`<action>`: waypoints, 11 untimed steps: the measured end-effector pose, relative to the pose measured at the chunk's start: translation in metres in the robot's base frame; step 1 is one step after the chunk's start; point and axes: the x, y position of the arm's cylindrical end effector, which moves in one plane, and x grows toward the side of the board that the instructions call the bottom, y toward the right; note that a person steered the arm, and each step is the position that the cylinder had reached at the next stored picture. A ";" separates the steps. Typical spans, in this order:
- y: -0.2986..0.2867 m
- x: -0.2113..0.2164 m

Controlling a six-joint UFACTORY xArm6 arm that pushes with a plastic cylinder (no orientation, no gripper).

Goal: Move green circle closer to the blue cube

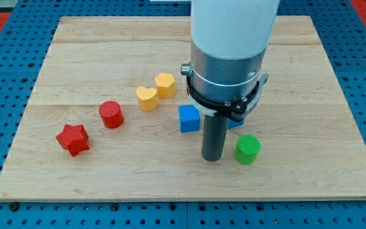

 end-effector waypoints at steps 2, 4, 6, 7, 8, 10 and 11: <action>0.000 0.000; 0.055 0.041; 0.095 0.006; 0.036 0.005; 0.022 0.006; -0.014 0.010; -0.029 0.003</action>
